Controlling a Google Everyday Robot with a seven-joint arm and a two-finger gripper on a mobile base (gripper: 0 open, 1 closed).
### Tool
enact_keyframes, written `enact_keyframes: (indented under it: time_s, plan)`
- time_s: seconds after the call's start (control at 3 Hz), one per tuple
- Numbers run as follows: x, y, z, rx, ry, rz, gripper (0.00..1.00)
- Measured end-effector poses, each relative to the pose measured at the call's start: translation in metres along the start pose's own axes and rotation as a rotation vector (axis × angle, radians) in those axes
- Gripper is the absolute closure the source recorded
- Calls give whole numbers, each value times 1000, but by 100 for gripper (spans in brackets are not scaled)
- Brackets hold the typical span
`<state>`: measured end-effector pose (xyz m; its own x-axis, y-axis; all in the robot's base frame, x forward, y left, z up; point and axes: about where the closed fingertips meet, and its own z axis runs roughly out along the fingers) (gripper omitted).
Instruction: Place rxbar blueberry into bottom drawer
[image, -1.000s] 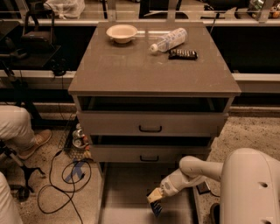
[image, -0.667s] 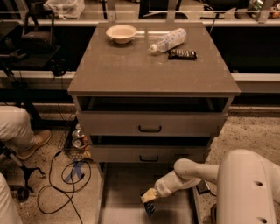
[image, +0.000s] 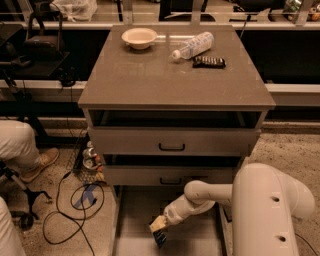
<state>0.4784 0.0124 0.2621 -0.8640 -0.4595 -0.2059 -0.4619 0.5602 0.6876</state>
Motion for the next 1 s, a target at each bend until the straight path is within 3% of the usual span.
enact_keyframes:
  time_s: [0.67, 1.0]
  plan:
    - [-10, 9, 20, 9, 26, -4, 28]
    - [-8, 2, 17, 22, 9, 24, 0]
